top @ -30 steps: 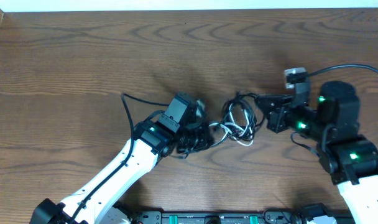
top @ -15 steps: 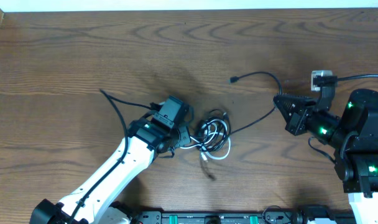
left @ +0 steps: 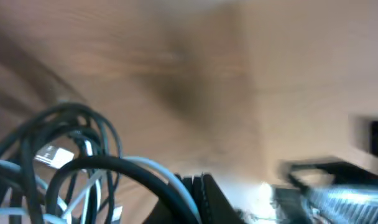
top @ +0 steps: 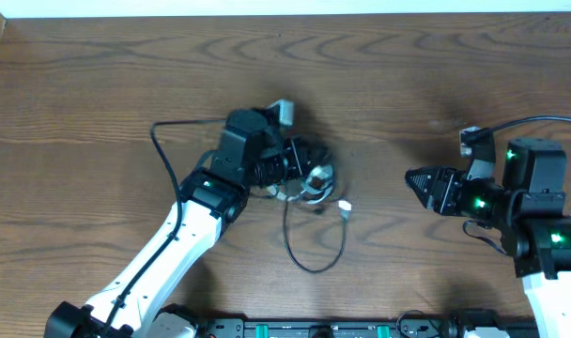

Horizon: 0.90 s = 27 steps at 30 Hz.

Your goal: Untangle cables

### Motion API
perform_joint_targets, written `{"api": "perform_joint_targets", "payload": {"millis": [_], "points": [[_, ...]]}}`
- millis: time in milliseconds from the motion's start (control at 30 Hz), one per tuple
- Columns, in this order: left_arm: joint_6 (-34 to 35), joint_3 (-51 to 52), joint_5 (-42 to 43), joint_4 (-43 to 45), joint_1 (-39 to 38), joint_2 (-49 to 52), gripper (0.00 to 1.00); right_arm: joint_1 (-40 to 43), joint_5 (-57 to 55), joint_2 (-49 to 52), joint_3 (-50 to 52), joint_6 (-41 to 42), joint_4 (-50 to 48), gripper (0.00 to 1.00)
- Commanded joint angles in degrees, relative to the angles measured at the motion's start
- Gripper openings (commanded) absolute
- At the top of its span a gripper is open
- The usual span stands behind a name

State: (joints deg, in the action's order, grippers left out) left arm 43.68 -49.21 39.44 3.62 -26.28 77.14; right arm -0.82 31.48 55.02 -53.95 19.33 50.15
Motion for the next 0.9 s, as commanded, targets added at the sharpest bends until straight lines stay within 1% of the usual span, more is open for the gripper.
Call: {"api": "perform_joint_targets", "payload": {"millis": [0,100,233,300,400,533,700,867], "points": [[-2.29,-0.52,18.18,8.81,0.22,-0.11,0.08,0.33,-0.26,1.16,-0.72,1.70,0.68,0.62],[-0.87,-0.52,25.20,19.30,0.24,-0.13,0.08,0.28,-0.28,2.43,-0.68,4.94,0.66,0.61],[5.92,-0.52,26.18,27.80,0.22,-0.13,0.08,0.31,-0.31,4.44,-0.68,7.93,0.07,0.62],[8.46,-0.52,26.18,30.29,0.17,-0.13,0.08,0.28,-0.26,5.64,-0.68,8.52,-0.48,0.62],[10.84,-0.52,26.14,31.98,0.17,-0.13,0.08,0.17,0.61,7.67,-0.68,9.88,-1.79,0.62],[11.10,-0.52,26.12,32.06,0.17,-0.11,0.08,-1.64,4.15,10.05,-0.68,10.54,-5.07,0.61],[11.80,-0.52,26.10,32.06,0.17,-0.11,0.08,-5.77,5.35,12.85,-0.68,11.85,-9.01,0.60],[16.33,-0.52,26.14,33.09,0.17,-0.11,0.08,-9.77,4.07,14.97,-0.68,11.93,-12.74,0.62]]}}
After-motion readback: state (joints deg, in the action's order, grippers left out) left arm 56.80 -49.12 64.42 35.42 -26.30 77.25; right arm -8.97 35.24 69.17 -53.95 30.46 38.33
